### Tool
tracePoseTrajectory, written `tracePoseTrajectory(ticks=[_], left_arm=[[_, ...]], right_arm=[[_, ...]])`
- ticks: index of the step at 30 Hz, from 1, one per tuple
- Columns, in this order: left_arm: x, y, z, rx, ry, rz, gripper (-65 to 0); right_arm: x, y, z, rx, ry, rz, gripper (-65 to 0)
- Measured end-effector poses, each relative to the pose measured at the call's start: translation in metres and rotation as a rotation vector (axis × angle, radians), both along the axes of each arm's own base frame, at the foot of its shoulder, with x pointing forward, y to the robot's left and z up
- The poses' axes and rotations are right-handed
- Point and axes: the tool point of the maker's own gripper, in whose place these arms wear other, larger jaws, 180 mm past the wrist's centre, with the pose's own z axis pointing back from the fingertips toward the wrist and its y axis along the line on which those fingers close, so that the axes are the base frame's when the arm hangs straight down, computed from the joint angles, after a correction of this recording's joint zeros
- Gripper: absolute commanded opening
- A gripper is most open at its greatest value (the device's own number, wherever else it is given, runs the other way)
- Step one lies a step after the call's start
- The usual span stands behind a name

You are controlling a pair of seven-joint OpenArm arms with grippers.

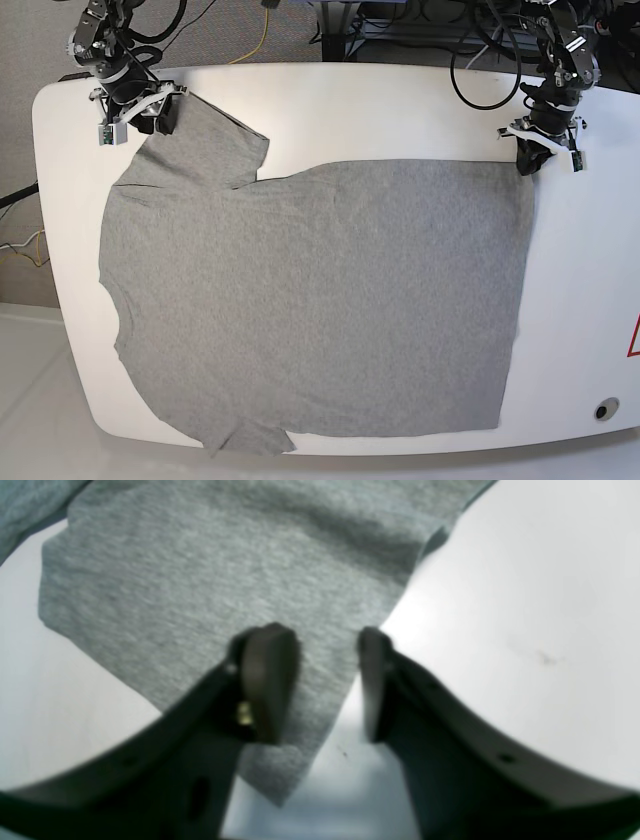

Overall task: Fold the T-shirt properly
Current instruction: 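Close the right gripper on the sleeve edge near the shoulder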

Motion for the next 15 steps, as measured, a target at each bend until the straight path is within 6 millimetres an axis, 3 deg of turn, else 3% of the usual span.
tracePoseTrajectory(ticks=[4,15], left_arm=[[-0.0002,0.0002,-0.0002,0.0,0.002,-0.001,-64.5],[0.0,0.0007,0.0003,0.0,0.0,0.0,-64.6]], right_arm=[[0.0003,0.0007,0.0004,-0.008,0.011,0.003,-65.0],[0.0,-0.0068,0.0045,-0.038,0.026,-0.014,-63.9]])
